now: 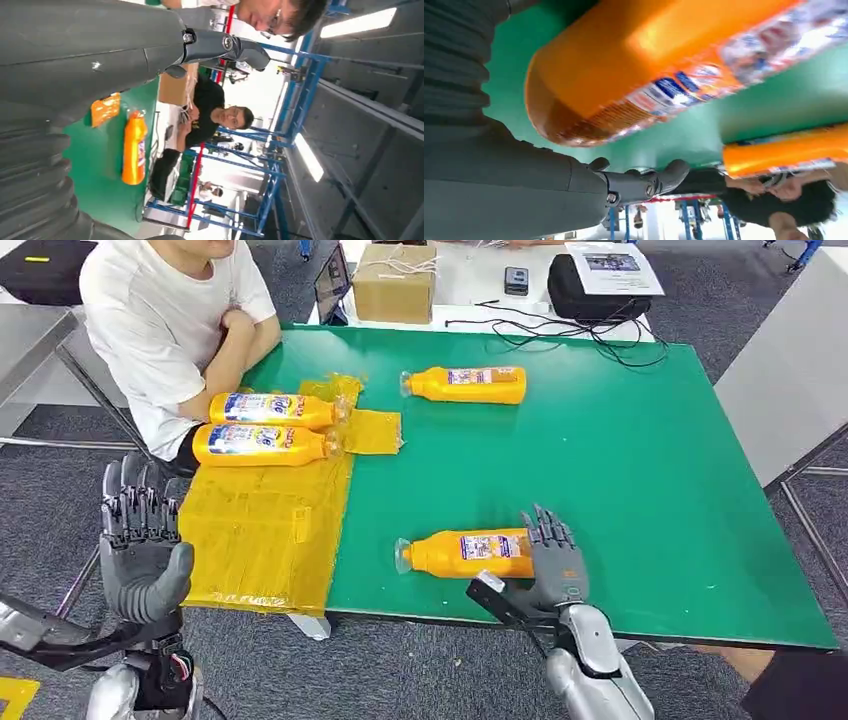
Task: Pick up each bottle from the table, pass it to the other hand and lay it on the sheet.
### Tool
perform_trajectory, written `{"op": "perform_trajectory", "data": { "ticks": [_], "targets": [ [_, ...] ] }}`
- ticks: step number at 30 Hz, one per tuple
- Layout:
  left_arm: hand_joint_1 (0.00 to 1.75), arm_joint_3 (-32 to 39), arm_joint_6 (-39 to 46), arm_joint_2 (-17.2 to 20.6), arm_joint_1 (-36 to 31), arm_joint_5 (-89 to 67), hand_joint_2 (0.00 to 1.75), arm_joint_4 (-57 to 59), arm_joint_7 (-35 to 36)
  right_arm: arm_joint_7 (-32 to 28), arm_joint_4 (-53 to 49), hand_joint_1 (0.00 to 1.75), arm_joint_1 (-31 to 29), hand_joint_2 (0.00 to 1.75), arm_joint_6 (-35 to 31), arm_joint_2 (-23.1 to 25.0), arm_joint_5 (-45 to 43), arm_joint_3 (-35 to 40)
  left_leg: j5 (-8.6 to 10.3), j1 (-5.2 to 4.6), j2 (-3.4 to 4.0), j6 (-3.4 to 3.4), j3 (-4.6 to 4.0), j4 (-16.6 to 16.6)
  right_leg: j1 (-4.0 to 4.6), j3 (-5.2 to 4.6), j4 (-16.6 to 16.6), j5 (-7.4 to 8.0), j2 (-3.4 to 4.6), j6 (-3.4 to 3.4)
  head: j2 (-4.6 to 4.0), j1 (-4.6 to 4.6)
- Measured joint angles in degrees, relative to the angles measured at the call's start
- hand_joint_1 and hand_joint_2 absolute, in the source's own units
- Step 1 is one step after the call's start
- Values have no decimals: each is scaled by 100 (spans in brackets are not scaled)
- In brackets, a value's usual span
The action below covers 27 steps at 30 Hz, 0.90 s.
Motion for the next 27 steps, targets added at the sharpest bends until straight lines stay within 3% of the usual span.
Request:
{"op": "perform_trajectory", "data": {
  "ticks": [12,25,26,27],
  "targets": [
    [0,35,70,11,112,-94,175,68,76,120,837,0,-562,175,627,26,-24,-11,-1,1,10,0,19,-1,1,13,-1,0,4,-1,0,0],
    [0,87,70,46,113,-92,175,168,79,83,1309,0,-836,175,669,125,-50,-11,-2,1,12,3,67,-2,0,57,-4,5,5,0,0,0],
    [0,90,66,48,113,-88,175,170,76,81,1320,49,-847,175,669,129,-52,-11,-2,1,13,3,68,-2,0,60,-4,5,5,0,0,0],
    [0,92,46,48,113,-72,175,170,52,70,1338,175,-865,175,660,133,-59,-11,-2,1,16,3,69,-2,0,60,-4,6,5,0,0,0]
  ]
}}
